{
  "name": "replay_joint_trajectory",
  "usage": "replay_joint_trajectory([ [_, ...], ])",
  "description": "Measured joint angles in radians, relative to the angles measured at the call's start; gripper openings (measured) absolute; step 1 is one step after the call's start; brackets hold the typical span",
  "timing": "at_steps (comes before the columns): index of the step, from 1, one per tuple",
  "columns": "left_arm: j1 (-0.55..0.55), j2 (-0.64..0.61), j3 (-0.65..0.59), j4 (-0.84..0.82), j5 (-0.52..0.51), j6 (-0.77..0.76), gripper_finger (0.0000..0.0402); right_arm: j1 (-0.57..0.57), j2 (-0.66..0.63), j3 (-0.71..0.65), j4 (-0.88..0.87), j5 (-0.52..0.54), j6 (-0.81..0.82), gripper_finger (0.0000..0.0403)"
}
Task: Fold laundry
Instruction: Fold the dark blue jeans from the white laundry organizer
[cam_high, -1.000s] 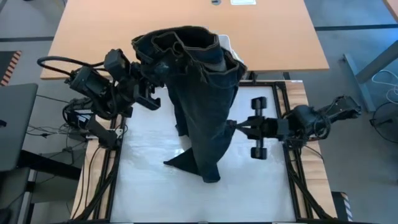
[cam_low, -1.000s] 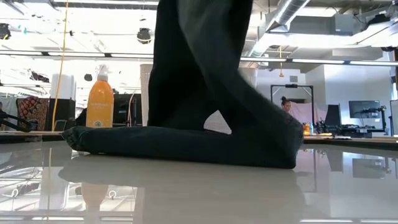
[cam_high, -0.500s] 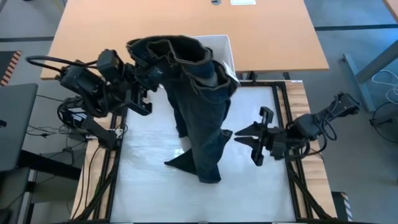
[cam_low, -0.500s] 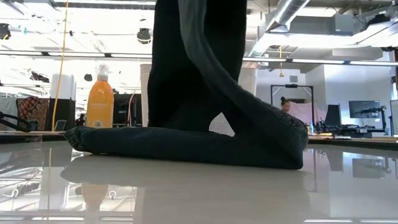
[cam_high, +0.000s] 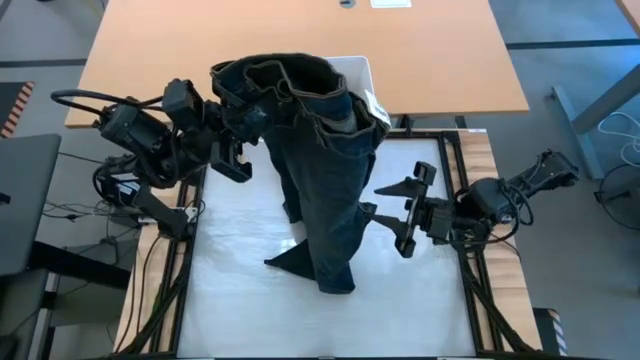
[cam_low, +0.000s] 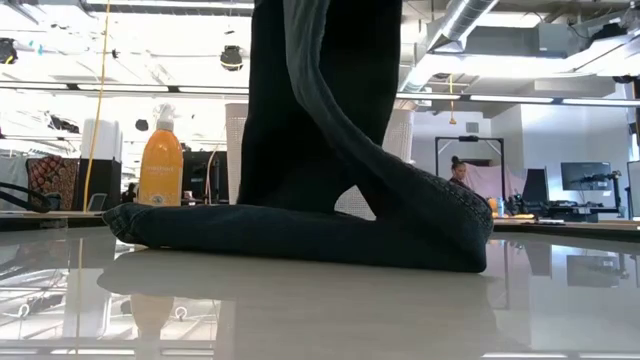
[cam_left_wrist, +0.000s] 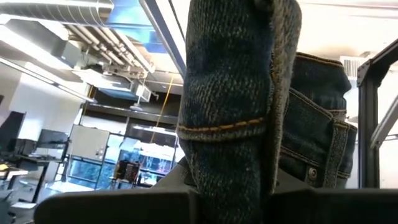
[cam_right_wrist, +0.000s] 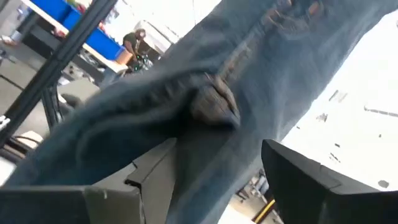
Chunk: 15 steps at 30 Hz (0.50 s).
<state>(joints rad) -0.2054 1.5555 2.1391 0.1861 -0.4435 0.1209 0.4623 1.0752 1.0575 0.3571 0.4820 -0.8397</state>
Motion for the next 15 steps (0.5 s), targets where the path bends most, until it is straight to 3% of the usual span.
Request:
replay_joint_trajectory([
  [8, 0.023, 0.011, 0.000, -0.017, 0.000, -0.037, 0.0029, -0.038, 0.060, 0.019, 0.147, -0.080, 0.001, 0.0242],
  [11, 0.023, 0.016, 0.000, -0.011, 0.000, -0.036, 0.0029, -0.016, 0.047, 0.046, 0.140, -0.066, 0.001, 0.0178],
  [15, 0.023, 0.015, 0.000, -0.005, 0.005, -0.033, 0.0029, 0.016, -0.003, 0.075, 0.122, -0.061, -0.017, 0.0044],
])
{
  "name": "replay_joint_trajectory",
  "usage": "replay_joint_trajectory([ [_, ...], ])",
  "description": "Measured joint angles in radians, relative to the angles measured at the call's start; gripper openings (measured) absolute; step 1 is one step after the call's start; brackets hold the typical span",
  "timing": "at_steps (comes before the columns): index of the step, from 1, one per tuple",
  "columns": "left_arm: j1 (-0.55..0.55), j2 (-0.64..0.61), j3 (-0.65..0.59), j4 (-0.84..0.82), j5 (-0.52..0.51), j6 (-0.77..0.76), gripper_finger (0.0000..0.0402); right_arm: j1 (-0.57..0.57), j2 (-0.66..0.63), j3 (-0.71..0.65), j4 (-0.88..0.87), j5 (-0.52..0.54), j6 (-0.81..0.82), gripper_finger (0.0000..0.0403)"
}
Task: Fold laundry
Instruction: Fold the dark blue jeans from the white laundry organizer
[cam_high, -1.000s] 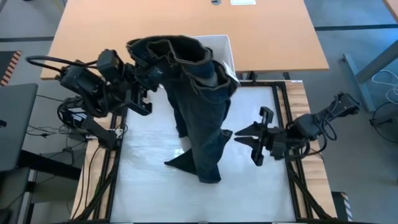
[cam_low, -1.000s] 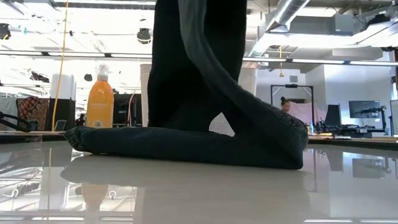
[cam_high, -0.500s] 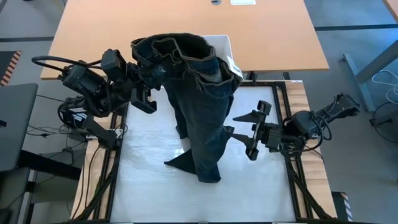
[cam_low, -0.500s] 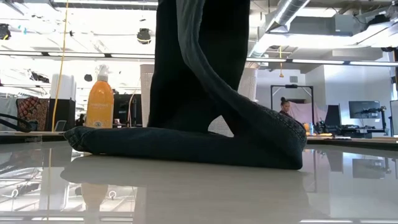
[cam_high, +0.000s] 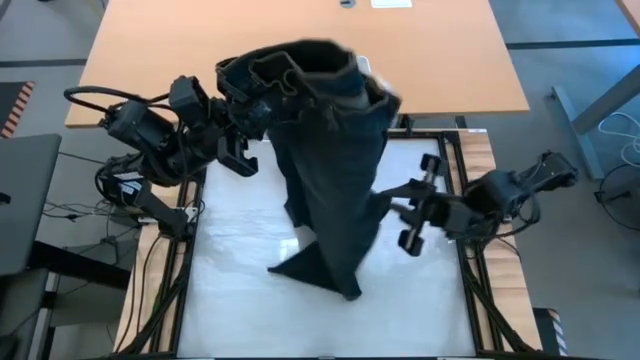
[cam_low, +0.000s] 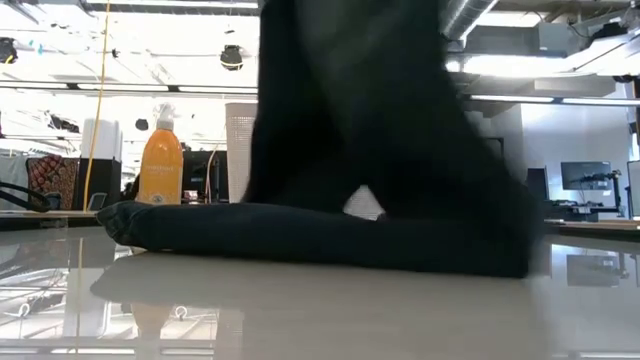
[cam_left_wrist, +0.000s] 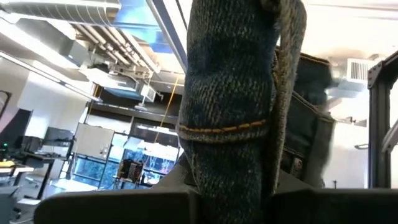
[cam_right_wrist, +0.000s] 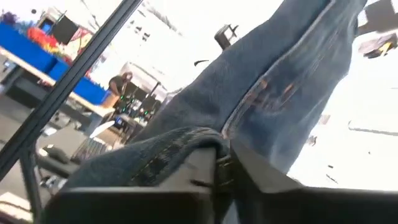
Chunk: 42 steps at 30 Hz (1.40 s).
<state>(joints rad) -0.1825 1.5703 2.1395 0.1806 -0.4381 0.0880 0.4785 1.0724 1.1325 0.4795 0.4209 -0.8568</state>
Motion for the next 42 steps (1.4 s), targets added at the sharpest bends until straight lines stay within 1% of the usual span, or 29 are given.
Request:
replay_joint_trajectory([
  [1, 0.000, 0.000, 0.000, 0.000, 0.011, 0.000, 0.0029, 0.007, -0.015, 0.009, -0.016, 0.000, -0.013, 0.0033],
  [2, 0.001, 0.000, 0.000, 0.002, 0.026, 0.000, 0.0029, 0.013, -0.029, 0.019, -0.026, 0.004, -0.019, 0.0032],
  [5, 0.000, 0.002, 0.000, 0.041, 0.090, 0.000, 0.0029, 0.017, -0.058, 0.057, -0.027, 0.050, -0.044, 0.0042],
  [9, 0.007, 0.002, 0.000, 0.138, 0.196, 0.001, 0.0029, -0.013, -0.081, 0.161, -0.017, 0.051, -0.142, 0.0045],
  [12, 0.016, 0.000, 0.001, 0.162, 0.252, 0.005, 0.0029, -0.041, -0.078, 0.263, -0.014, 0.006, -0.121, 0.0038],
  [14, 0.021, 0.001, 0.001, 0.159, 0.254, 0.005, 0.0029, -0.063, -0.062, 0.325, -0.014, -0.029, -0.087, 0.0037],
  [16, 0.026, 0.002, 0.000, 0.157, 0.254, 0.005, 0.0029, -0.091, -0.040, 0.375, -0.037, -0.026, -0.053, 0.0037],
  [17, 0.031, 0.002, 0.000, 0.157, 0.253, 0.003, 0.0029, -0.106, -0.028, 0.394, -0.079, -0.017, -0.039, 0.0037],
  [19, 0.038, 0.002, 0.000, 0.158, 0.251, -0.007, 0.0029, -0.137, -0.002, 0.438, -0.199, 0.028, -0.045, 0.0037],
  [20, 0.040, 0.002, 0.000, 0.158, 0.250, -0.016, 0.0029, -0.150, 0.011, 0.463, -0.266, 0.068, -0.079, 0.0037],
  [22, 0.043, 0.002, 0.000, 0.155, 0.244, -0.032, 0.0029, -0.162, 0.042, 0.506, -0.381, 0.198, -0.212, 0.0037],
  [24, 0.043, 0.003, -0.001, 0.149, 0.241, -0.045, 0.0029, -0.169, 0.069, 0.524, -0.381, 0.364, -0.331, 0.0037],
  [25, 0.043, 0.004, -0.001, 0.149, 0.240, -0.047, 0.0029, -0.180, 0.083, 0.528, -0.364, 0.397, -0.344, 0.0037],
  [26, 0.043, 0.004, -0.001, 0.149, 0.236, -0.047, 0.0029, -0.193, 0.093, 0.528, -0.374, 0.397, -0.335, 0.0037],
  [28, 0.043, 0.002, -0.001, 0.156, 0.229, -0.048, 0.0029, -0.206, 0.103, 0.528, -0.423, 0.333, -0.315, 0.0037],
  [29, 0.043, -0.002, -0.001, 0.156, 0.225, -0.048, 0.0029, -0.203, 0.103, 0.529, -0.445, 0.304, -0.336, 0.0037],
  [30, 0.043, -0.005, -0.001, 0.157, 0.221, -0.048, 0.0029, -0.197, 0.104, 0.529, -0.453, 0.300, -0.375, 0.0037],
  [32, 0.043, -0.010, 0.000, 0.166, 0.219, -0.048, 0.0029, -0.193, 0.112, 0.529, -0.389, 0.356, -0.454, 0.0037],
  [33, 0.043, -0.015, 0.000, 0.167, 0.217, -0.047, 0.0029, -0.204, 0.117, 0.529, -0.337, 0.386, -0.479, 0.0037],
  [34, 0.042, -0.016, 0.000, 0.173, 0.217, -0.048, 0.0029, -0.218, 0.125, 0.528, -0.289, 0.393, -0.485, 0.0037],
  [36, 0.042, -0.016, 0.000, 0.191, 0.218, -0.047, 0.0029, -0.252, 0.127, 0.528, -0.176, 0.364, -0.489, 0.0037],
  [39, 0.051, -0.016, 0.000, 0.212, 0.215, -0.042, 0.0029, -0.265, 0.114, 0.528, -0.020, 0.304, -0.499, 0.0037],
  [41, 0.064, -0.014, 0.000, 0.222, 0.212, -0.058, 0.0029, -0.272, 0.105, 0.537, 0.023, 0.271, -0.511, 0.0038],
  [42, 0.074, -0.014, 0.000, 0.225, 0.215, -0.067, 0.0029, -0.275, 0.099, 0.547, 0.009, 0.267, -0.525, 0.0038],
])
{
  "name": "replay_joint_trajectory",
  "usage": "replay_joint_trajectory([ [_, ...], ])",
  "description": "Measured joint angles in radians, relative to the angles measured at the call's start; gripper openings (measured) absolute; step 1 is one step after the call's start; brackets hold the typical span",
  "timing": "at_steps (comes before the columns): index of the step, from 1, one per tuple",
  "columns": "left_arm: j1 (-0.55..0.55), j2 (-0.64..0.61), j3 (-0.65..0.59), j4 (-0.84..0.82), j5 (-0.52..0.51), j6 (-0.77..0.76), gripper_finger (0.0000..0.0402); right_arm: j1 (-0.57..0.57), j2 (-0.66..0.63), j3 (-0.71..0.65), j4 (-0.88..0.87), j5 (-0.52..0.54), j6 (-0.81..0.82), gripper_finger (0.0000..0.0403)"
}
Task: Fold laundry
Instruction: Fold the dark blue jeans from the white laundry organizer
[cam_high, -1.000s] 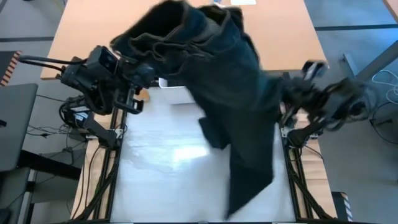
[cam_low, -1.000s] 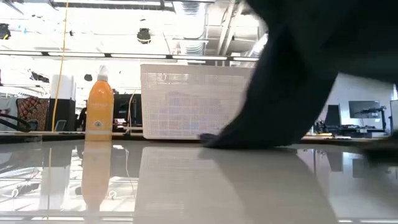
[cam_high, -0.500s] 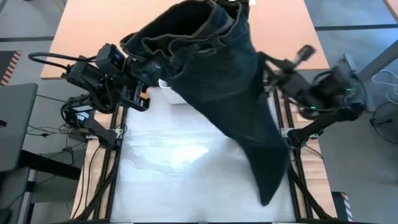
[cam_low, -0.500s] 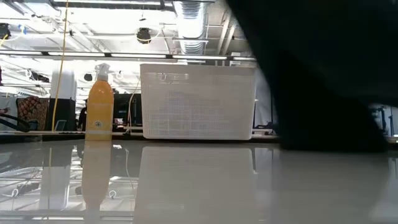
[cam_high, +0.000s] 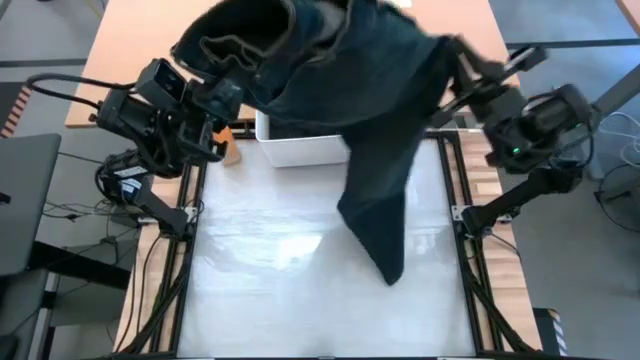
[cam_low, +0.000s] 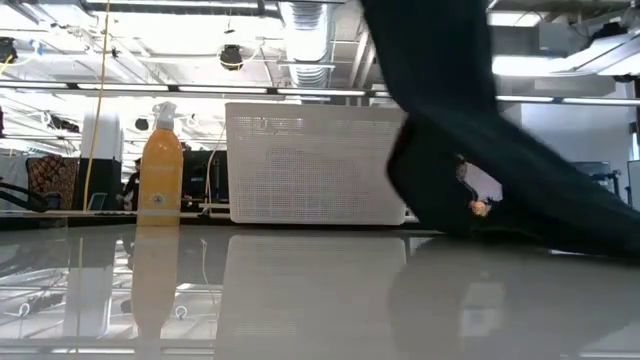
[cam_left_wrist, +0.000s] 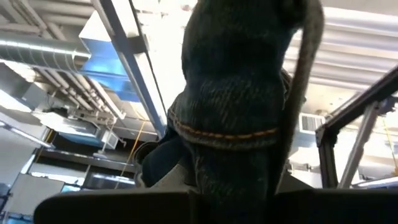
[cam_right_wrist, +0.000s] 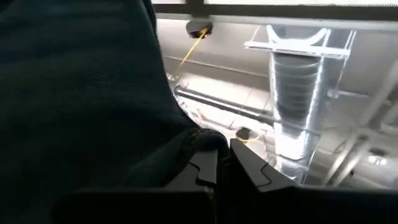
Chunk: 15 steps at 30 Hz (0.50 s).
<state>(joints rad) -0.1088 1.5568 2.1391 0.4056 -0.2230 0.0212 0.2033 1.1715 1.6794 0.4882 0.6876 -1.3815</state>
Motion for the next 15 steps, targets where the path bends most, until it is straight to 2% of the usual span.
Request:
replay_joint_trajectory([
  [2, 0.021, 0.000, 0.007, -0.005, 0.024, -0.022, 0.0029, -0.005, -0.008, 0.023, -0.094, 0.004, -0.019, 0.0038],
  [4, 0.039, 0.000, 0.018, -0.008, 0.053, -0.046, 0.0029, -0.005, -0.019, 0.049, -0.265, 0.011, 0.011, 0.0038],
  [9, 0.061, -0.002, 0.024, -0.016, 0.080, -0.114, 0.0029, 0.029, -0.030, 0.137, -0.763, 0.005, 0.257, 0.0038],
  [12, 0.060, -0.001, 0.024, -0.036, 0.108, -0.202, 0.0029, 0.098, -0.028, 0.205, -1.016, -0.095, 0.457, 0.0038],
  [15, 0.060, -0.005, 0.024, -0.037, 0.194, -0.286, 0.0029, 0.191, -0.025, 0.256, -1.084, -0.233, 0.595, 0.0039],
])
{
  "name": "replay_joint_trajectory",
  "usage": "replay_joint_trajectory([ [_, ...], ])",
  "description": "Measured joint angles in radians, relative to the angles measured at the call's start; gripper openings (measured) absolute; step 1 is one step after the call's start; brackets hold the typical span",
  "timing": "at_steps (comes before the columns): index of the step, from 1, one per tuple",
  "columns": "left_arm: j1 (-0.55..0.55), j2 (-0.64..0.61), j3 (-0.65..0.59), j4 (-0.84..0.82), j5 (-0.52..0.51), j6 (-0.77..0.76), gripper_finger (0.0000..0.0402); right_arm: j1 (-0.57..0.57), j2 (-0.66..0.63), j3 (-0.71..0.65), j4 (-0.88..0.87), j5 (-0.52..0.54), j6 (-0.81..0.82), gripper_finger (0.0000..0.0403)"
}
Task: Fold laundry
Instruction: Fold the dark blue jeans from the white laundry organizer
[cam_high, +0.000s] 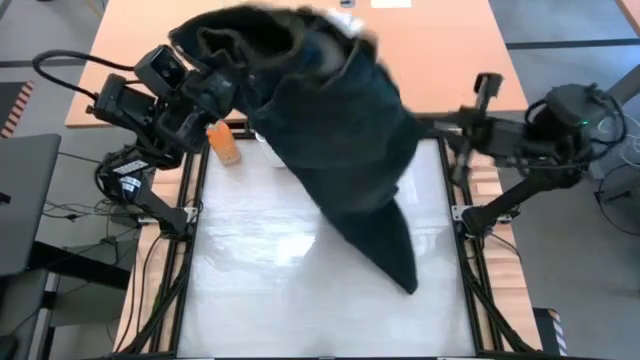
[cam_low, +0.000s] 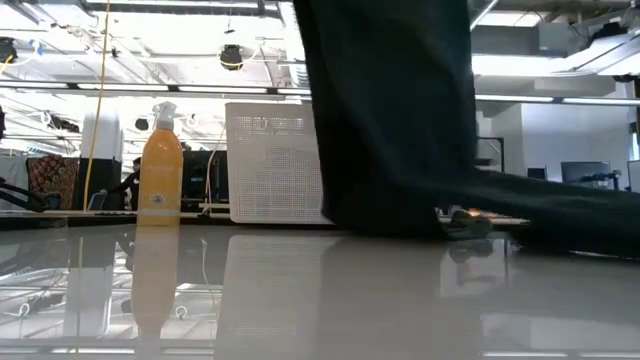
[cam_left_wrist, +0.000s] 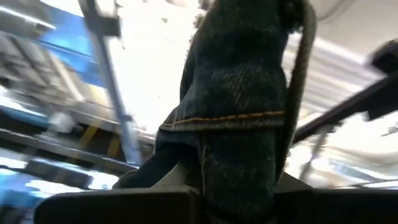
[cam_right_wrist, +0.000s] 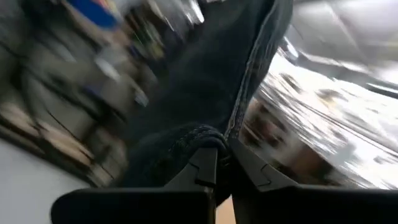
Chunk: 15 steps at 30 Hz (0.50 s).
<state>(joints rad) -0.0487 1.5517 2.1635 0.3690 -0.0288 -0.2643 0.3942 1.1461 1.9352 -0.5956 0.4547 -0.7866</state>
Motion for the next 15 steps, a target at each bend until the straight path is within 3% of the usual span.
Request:
replay_joint_trajectory([
  [4, -0.020, 0.003, 0.000, 0.025, 0.073, -0.027, 0.0029, 0.123, 0.000, 0.026, 0.098, -0.058, -0.012, 0.0039],
  [8, -0.031, 0.013, 0.000, 0.052, 0.078, 0.045, 0.0029, 0.207, 0.001, 0.027, 0.264, -0.054, -0.220, 0.0039],
  [12, -0.023, 0.014, 0.000, 0.076, 0.025, 0.122, 0.0029, 0.195, -0.002, 0.030, 0.444, 0.071, -0.461, 0.0039],
  [15, 0.005, 0.014, 0.000, 0.076, -0.072, 0.180, 0.0029, 0.114, 0.000, 0.029, 0.518, 0.153, -0.601, 0.0039],
])
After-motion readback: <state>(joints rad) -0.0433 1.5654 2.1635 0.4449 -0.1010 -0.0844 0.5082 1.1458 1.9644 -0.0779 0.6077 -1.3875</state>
